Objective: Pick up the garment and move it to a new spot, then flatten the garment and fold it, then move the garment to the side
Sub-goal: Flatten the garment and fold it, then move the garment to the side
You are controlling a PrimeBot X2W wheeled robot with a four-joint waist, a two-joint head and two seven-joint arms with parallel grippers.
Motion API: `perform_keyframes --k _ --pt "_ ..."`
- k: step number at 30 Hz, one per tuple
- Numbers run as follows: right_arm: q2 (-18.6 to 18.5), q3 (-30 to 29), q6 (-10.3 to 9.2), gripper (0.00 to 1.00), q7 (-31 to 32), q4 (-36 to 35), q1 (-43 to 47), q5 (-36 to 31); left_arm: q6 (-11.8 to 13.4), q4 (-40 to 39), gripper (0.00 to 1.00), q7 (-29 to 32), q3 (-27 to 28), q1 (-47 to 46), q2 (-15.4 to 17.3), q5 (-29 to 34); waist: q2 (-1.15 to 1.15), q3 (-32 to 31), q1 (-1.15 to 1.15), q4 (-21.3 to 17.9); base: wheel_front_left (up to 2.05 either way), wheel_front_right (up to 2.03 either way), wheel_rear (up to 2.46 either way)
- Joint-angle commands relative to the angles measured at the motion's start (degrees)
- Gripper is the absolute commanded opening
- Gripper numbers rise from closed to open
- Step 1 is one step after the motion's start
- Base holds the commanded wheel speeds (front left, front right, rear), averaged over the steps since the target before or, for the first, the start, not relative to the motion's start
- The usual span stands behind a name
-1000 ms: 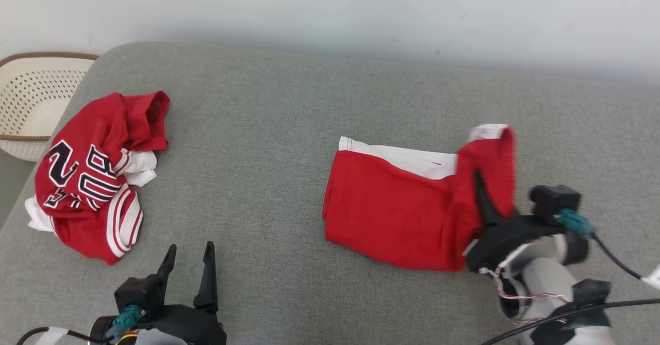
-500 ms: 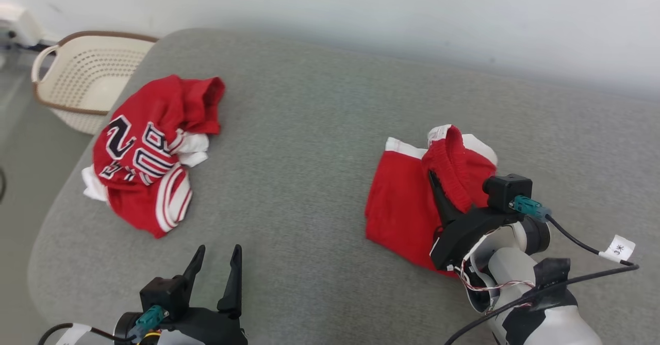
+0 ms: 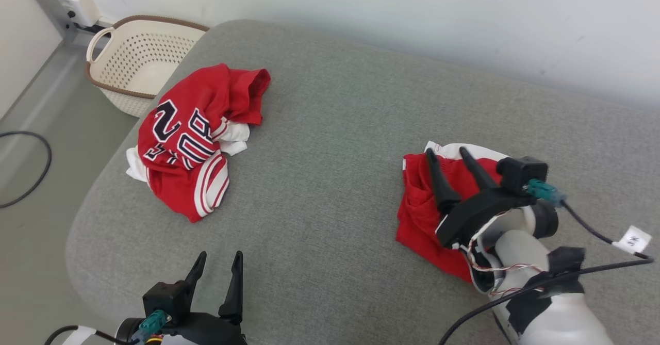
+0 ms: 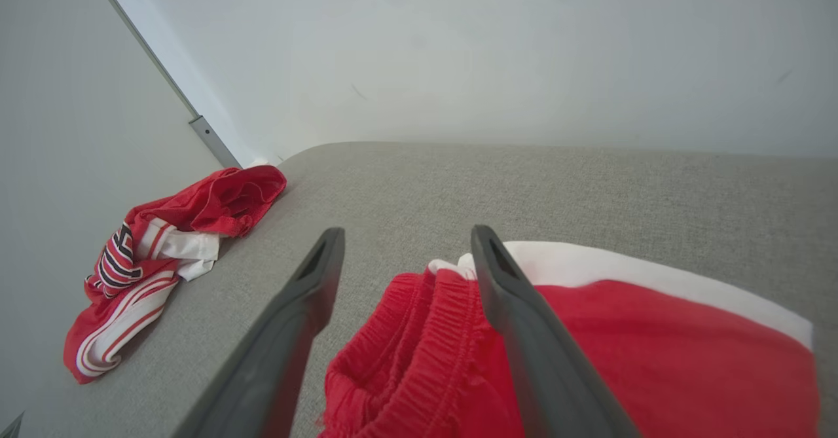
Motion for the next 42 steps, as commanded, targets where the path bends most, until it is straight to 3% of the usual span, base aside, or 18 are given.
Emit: perform_keyframes --k 1,7,12,22,31,32,33,34,42 --pt "-0.73 -1.87 0.00 1.00 -0.08 -2.01 1.32 -0.84 -0.03 -0.13 1.00 -0.08 0.09 1.15 0.02 0.13 0.00 -0.63 0.00 -1.16 0.00 0.00 0.00" --pt "-2.09 -10.13 0.00 1.00 -0.07 -6.38 5.43 -1.92 0.22 -0.83 1.00 -0.08 -0.24 1.16 0.02 -0.12 0.00 -0.80 0.00 -3.19 0.00 0.00 0.00" --pt "-2.78 -15.65 0.00 1.00 -0.07 -5.60 9.91 -2.25 0.47 -1.27 1.00 -0.08 -0.57 0.52 0.06 -0.41 0.00 -0.09 0.00 -4.39 0.00 0.00 0.00" --pt "-1.94 -16.97 0.00 1.00 -0.07 -3.35 10.25 -1.67 0.49 -1.51 1.00 -0.08 -1.19 -0.11 0.04 -0.46 0.00 1.63 0.00 -2.73 0.00 0.00 0.00" --pt "-0.58 -16.71 0.04 1.00 0.04 3.95 8.75 -2.29 0.56 -1.87 1.00 -0.08 -1.95 -0.49 0.03 -0.70 0.00 2.44 0.00 -0.05 0.00 0.00 0.00" --pt "-0.20 -16.39 0.04 0.86 0.10 4.52 8.63 -2.24 0.68 -1.92 1.00 -0.08 -1.90 -0.44 0.04 -0.68 0.00 2.41 0.00 0.06 0.00 0.00 0.00" --pt "-0.01 -16.25 0.04 0.34 0.16 4.88 8.42 -2.00 0.72 -1.97 1.00 -0.08 -1.86 -0.34 0.02 -0.63 0.00 2.36 0.00 0.14 0.00 0.00 0.00" --pt "0.01 -16.10 0.05 0.00 0.17 5.07 8.30 -1.81 0.80 -2.02 1.00 -0.08 -1.80 -0.22 0.02 -0.56 0.00 2.30 0.00 0.16 0.00 0.00 0.00" --pt "-1.76 -16.37 0.01 0.00 -0.06 2.62 8.83 -1.62 0.63 -2.22 1.00 -0.08 -1.27 0.45 0.03 0.34 0.00 0.78 0.00 -1.58 0.00 0.00 0.00"
